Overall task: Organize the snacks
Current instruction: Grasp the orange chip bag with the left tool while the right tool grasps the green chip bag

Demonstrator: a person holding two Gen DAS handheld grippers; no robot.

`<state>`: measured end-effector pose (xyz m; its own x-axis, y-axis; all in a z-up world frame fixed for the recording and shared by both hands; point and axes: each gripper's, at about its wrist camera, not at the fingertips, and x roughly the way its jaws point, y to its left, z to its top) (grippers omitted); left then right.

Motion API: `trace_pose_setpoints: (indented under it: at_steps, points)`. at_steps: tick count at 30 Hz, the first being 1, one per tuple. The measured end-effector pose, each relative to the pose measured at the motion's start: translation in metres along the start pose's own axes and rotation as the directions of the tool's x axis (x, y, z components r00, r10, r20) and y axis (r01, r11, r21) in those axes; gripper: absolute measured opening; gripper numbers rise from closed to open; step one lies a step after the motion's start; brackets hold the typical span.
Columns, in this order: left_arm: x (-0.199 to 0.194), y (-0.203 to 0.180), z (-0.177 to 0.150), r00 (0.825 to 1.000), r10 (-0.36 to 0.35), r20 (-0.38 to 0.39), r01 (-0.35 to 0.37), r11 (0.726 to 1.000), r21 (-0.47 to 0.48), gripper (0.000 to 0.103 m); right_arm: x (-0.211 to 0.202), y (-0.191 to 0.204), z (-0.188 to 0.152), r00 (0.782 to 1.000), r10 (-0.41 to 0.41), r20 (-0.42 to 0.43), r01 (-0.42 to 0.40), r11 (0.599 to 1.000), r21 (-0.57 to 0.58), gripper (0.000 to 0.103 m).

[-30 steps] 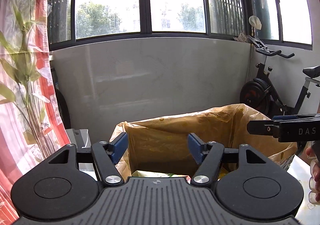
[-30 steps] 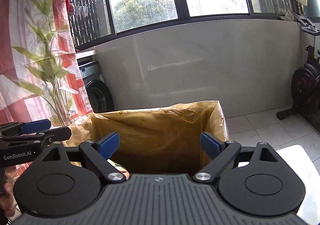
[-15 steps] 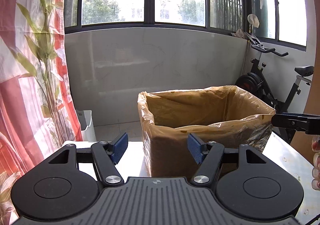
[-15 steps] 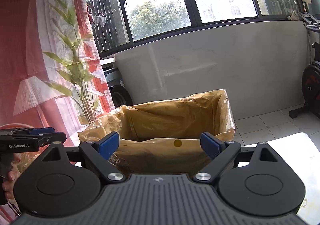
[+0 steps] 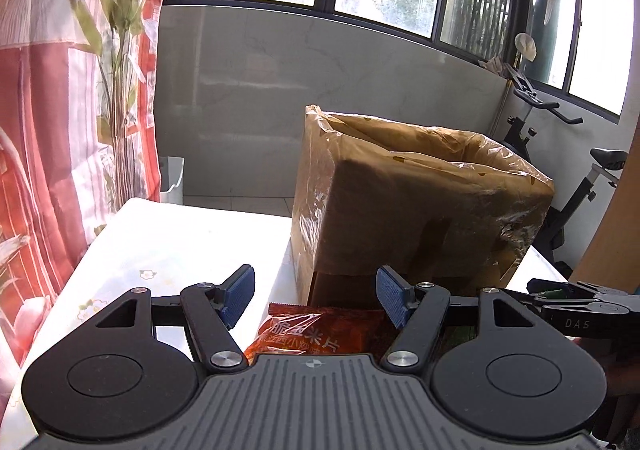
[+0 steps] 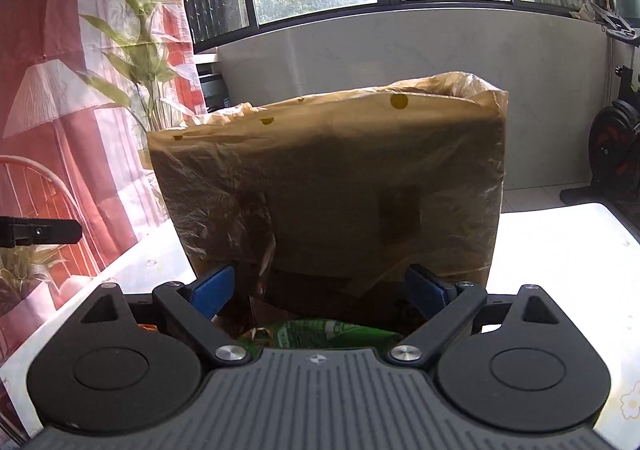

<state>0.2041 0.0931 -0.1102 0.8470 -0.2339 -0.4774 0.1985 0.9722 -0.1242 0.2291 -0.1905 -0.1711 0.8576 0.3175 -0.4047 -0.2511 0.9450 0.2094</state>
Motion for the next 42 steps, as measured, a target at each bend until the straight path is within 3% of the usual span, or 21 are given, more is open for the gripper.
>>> trace_pose_setpoints:
  at_steps: [3,7,10,12,14,23,29,32,34,37,42]
  points:
    - [0.008,-0.005,-0.011,0.999,-0.022,-0.027,0.022,1.0,0.008,0.073,-0.002,-0.018,-0.02,0.998,0.026,-0.061,-0.018,0.992,0.124,0.094]
    - [0.02,-0.011,-0.027,0.997,-0.037,-0.068,0.039,0.999,0.038,0.074,-0.019,-0.034,-0.04,0.991,0.114,-0.066,-0.093,0.96,0.265,0.094]
    - [0.028,-0.015,-0.037,0.995,-0.029,-0.094,0.035,0.998,0.059,0.074,-0.026,-0.036,-0.045,0.986,0.149,-0.075,-0.122,0.952,0.279,0.092]
    - [0.033,-0.016,-0.044,0.993,-0.025,-0.111,0.033,0.997,0.064,0.075,-0.03,-0.035,-0.045,0.982,0.176,-0.071,-0.15,0.949,0.279,0.078]
    - [0.038,-0.017,-0.049,0.992,-0.007,-0.125,0.016,0.997,0.076,0.076,-0.033,-0.034,-0.044,0.978,0.201,-0.06,-0.176,0.942,0.286,0.073]
    - [0.064,-0.028,-0.061,0.982,0.093,-0.167,-0.064,0.983,0.172,0.08,-0.046,-0.034,-0.04,0.986,0.167,0.005,-0.162,0.947,0.278,0.066]
    - [0.088,-0.035,-0.067,0.961,0.202,-0.19,-0.154,0.958,0.243,0.081,-0.047,-0.036,-0.041,0.986,0.165,0.015,-0.162,0.943,0.292,0.065]
    - [0.093,-0.031,-0.069,0.945,0.244,-0.217,-0.187,0.95,0.252,0.063,-0.049,-0.036,-0.041,0.986,0.168,0.019,-0.166,0.942,0.29,0.065]
    - [0.083,-0.029,-0.067,0.951,0.239,-0.196,-0.186,0.95,0.251,0.041,-0.051,-0.036,-0.04,0.986,0.166,0.027,-0.167,0.944,0.283,0.065]
    - [0.063,-0.022,-0.059,0.964,0.199,-0.174,-0.16,0.963,0.215,0.033,-0.057,-0.036,-0.038,0.985,0.164,0.046,-0.17,0.949,0.264,0.064]
    - [0.021,-0.01,-0.043,0.975,0.189,-0.12,-0.168,0.972,0.166,0.031,-0.067,-0.035,-0.032,0.982,0.165,0.089,-0.182,0.953,0.241,0.063]
